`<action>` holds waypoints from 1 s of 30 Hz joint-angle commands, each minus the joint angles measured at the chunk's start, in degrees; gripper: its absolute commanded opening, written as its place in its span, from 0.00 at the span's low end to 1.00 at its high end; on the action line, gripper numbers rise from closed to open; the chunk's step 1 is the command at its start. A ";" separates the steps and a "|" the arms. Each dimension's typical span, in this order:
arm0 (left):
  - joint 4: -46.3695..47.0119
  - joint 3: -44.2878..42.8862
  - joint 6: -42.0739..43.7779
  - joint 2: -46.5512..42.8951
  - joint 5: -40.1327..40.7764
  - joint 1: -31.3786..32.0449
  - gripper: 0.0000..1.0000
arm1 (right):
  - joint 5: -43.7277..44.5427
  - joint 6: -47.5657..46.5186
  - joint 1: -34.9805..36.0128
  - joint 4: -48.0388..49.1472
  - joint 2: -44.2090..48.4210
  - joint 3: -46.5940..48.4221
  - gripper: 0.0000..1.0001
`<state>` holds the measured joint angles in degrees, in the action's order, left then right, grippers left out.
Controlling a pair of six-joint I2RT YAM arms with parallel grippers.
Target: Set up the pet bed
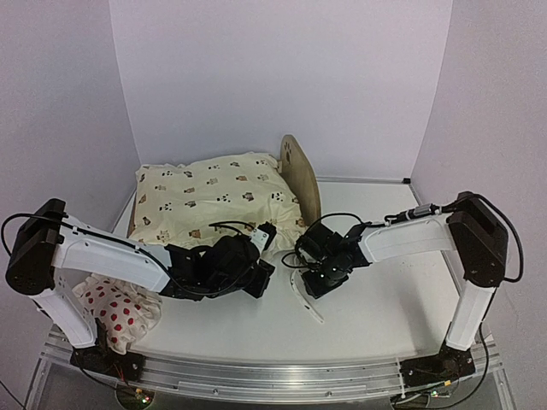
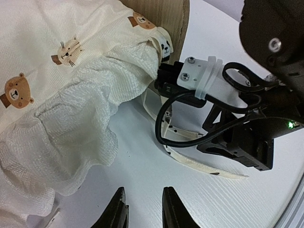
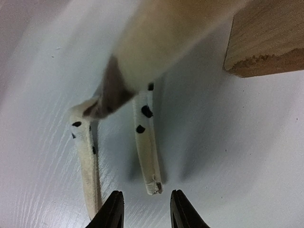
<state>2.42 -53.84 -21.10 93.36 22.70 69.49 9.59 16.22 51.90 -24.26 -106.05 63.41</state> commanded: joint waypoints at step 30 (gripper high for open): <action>-0.75 -1.73 -0.85 0.77 -0.25 0.01 0.25 | 1.73 1.50 -3.92 4.17 6.09 -10.00 0.00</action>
<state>2.35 -53.12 -21.34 93.40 22.61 69.49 9.51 16.37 48.74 -14.14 -104.98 57.47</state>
